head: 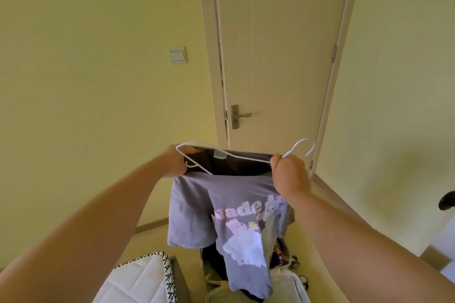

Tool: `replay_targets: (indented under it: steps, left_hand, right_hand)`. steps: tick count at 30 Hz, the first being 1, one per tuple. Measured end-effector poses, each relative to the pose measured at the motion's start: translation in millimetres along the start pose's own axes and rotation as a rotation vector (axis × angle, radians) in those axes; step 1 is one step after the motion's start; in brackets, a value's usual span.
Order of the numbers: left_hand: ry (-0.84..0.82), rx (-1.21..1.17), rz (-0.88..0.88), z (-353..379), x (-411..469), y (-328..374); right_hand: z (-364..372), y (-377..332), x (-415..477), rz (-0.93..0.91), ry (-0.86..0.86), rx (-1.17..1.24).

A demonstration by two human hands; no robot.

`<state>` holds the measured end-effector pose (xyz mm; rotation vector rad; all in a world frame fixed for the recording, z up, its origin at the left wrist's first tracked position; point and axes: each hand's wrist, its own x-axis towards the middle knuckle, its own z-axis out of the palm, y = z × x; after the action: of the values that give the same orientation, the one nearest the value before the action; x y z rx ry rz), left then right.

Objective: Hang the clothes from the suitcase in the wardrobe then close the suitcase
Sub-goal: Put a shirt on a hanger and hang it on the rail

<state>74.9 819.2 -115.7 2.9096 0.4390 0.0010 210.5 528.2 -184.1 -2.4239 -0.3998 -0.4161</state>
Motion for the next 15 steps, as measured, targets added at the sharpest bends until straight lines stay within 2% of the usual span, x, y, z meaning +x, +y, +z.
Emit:
replay_targets:
  steps: [5, 9, 12, 15]
  left_hand:
    - [-0.142, -0.049, 0.021, -10.4, -16.5, 13.4]
    - [-0.194, -0.121, 0.032, -15.6, -21.1, 17.0]
    - [-0.164, -0.113, 0.012, -16.9, -19.2, 21.9]
    - [-0.054, -0.070, -0.016, -11.8, -10.1, 38.0]
  right_hand:
    - [1.7, -4.3, -0.5, 0.208, 0.004, 0.097]
    - [2.3, -2.7, -5.4, 0.213, -0.021, 0.037]
    - [3.9, -3.8, -8.1, 0.202, -0.069, -0.044]
    - [5.4, -17.0, -6.6, 0.118, -0.101, -0.065]
